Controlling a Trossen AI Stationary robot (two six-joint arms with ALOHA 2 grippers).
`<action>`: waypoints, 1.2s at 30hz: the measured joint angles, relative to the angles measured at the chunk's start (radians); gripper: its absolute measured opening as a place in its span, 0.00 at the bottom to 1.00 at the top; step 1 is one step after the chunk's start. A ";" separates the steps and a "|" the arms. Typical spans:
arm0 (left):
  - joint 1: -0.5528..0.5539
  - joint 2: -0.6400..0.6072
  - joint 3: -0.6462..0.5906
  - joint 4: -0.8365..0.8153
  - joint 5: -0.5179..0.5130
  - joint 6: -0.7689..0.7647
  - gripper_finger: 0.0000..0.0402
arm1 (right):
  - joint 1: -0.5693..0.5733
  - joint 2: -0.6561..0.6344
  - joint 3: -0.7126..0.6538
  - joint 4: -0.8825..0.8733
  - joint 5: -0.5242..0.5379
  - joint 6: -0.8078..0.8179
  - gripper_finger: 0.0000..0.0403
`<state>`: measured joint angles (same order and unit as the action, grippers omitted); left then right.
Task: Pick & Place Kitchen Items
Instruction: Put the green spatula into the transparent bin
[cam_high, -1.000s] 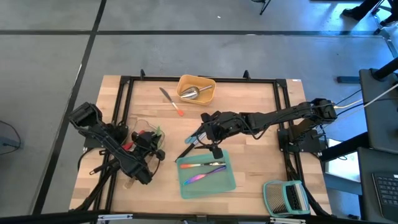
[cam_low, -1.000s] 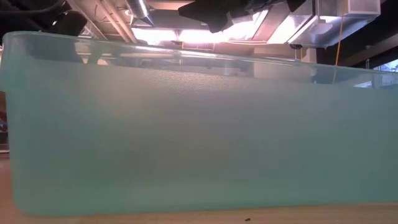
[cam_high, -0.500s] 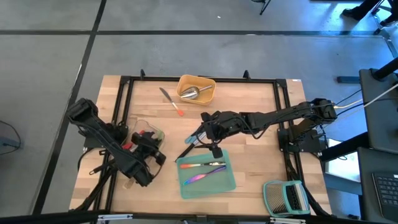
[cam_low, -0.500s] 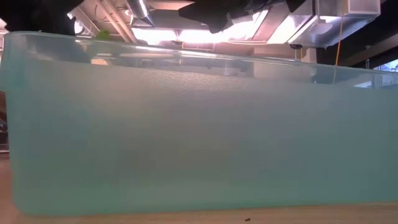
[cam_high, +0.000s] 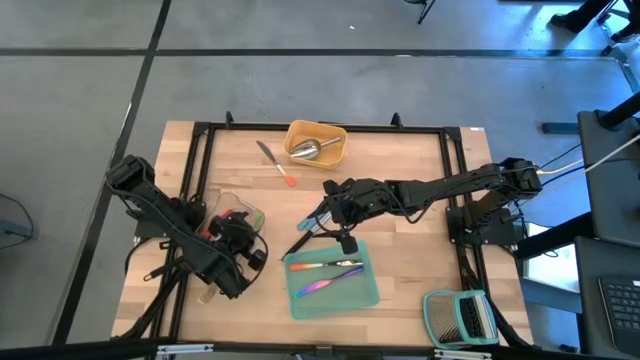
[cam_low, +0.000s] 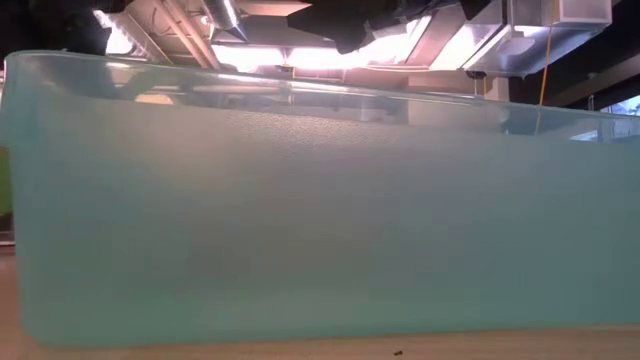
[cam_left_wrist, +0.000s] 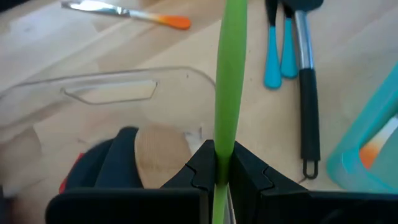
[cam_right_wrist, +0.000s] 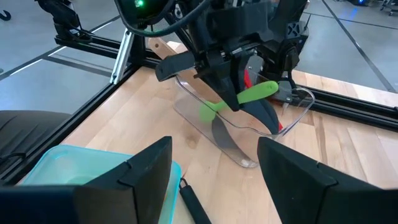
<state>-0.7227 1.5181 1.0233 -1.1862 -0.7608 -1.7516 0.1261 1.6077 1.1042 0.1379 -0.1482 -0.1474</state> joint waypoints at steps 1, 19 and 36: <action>0.000 0.000 0.000 0.000 0.010 0.001 0.05 | 0.000 0.000 0.000 0.000 0.000 0.000 0.60; -0.010 0.000 0.000 0.034 0.145 0.039 0.05 | -0.001 0.000 0.000 0.000 0.002 0.000 0.60; -0.010 0.000 0.000 0.063 0.272 0.075 0.05 | -0.001 0.000 0.000 0.000 0.002 0.000 0.60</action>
<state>-0.7324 1.5181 1.0237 -1.1236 -0.4890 -1.6770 0.1253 1.6077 1.1042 0.1383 -0.1463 -0.1471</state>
